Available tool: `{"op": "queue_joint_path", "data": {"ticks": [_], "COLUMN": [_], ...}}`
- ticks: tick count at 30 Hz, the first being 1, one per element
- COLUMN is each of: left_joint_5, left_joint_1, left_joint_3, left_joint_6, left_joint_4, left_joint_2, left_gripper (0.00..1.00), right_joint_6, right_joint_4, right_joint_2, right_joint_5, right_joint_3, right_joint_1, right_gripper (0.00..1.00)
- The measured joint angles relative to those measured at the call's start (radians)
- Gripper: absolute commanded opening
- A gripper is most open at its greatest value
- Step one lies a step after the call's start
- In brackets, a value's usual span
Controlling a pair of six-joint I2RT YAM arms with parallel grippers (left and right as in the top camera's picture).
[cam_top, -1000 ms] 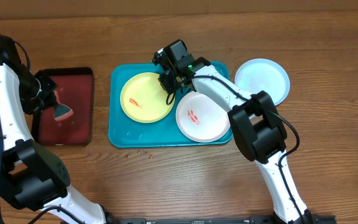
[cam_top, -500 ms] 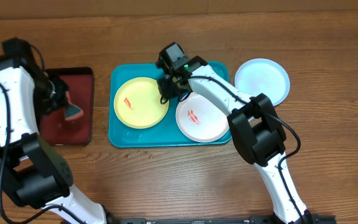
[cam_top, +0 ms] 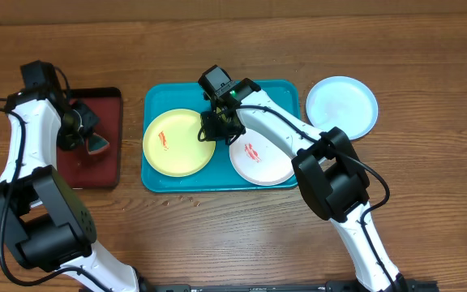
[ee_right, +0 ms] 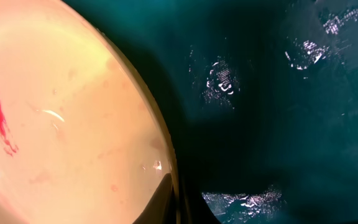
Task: Clean dirty plates on tray and stack at the side
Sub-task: 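Dip the sponge in the red tray and bring it to the yellow plate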
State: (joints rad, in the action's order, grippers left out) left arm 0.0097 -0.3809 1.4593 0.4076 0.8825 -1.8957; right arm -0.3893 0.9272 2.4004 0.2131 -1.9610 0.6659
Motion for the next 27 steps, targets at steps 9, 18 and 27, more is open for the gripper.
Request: {"op": "queue_joint_path", "data": {"ticks": [9, 18, 27], "left_joint_5": [-0.053, -0.082, 0.0], "left_joint_1": [-0.012, -0.012, -0.012], "left_joint_3": [-0.056, -0.037, 0.26], "left_joint_6": [0.0, 0.0, -0.028], "left_joint_4": [-0.048, -0.008, 0.302], "left_joint_2": [-0.076, -0.132, -0.115], "left_gripper": [0.04, 0.04, 0.04], "right_joint_6": [-0.003, -0.003, -0.004], "right_joint_4": [-0.001, -0.003, -0.015], "right_joint_2": [0.0, 0.0, 0.0], "right_joint_5": [-0.001, 0.0, 0.0], "right_joint_3": [0.0, 0.0, 0.001], "right_joint_1": [0.002, 0.002, 0.002], "right_gripper": [0.04, 0.04, 0.04]}}
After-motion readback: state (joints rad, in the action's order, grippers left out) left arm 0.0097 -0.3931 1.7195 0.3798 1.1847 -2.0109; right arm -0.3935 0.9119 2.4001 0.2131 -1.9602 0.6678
